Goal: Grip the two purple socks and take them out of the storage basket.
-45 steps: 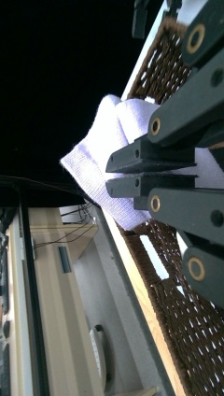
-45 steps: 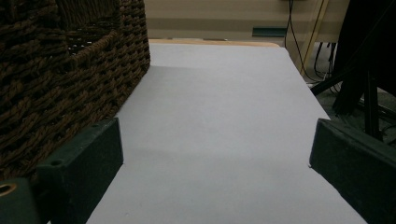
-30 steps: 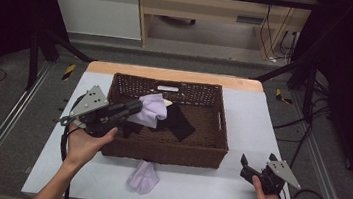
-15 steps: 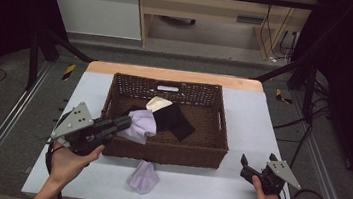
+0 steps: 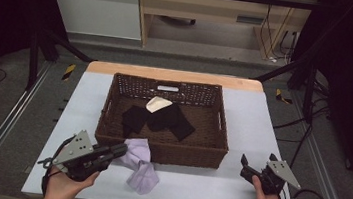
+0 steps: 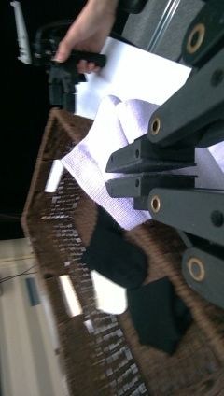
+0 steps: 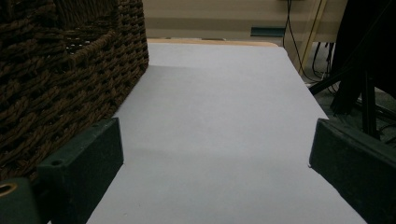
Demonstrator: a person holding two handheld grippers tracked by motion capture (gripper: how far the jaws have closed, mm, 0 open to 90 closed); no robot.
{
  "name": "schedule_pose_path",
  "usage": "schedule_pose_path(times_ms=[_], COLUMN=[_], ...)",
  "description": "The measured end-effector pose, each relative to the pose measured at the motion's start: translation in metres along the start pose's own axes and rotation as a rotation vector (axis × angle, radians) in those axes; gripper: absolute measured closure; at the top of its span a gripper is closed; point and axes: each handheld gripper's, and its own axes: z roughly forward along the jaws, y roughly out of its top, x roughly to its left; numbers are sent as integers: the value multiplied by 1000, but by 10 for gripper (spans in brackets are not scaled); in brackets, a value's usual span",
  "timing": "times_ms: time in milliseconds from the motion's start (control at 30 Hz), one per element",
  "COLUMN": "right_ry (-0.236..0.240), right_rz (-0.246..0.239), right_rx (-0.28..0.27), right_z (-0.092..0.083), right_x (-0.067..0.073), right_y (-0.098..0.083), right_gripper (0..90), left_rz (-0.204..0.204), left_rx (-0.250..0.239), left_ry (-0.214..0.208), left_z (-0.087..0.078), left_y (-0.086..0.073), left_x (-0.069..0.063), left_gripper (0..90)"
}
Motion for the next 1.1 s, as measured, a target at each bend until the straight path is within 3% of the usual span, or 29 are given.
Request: schedule_pose_path(times_ms=[367,433,633,933,967,1000,1100], right_ry=[3,0,4,6,6,8,11], right_rz=[1,-1,0,0,0,0,-1], right_rx=[1,0,0,1,1,2,3], right_z=[0,0,0,0,0,0,0], right_x=[0,0,0,0,0,0,0], right_y=[0,0,0,0,0,0,0], right_gripper=[33,33,33,33,33,33,33], left_rz=[-32,-39,-39,-26,-27,-27,-23], left_rx=[130,183,264,285,286,283,275], left_ry=[-23,-25,-24,-24,-25,-22,-13], left_z=[19,30,48,58,59,60,59], left_y=[-34,-46,-65,-72,-73,-73,-74], left_x=[-5,-5,-4,-5,-5,-4,-4], left_gripper=[862,862,858,831,810,735,674])
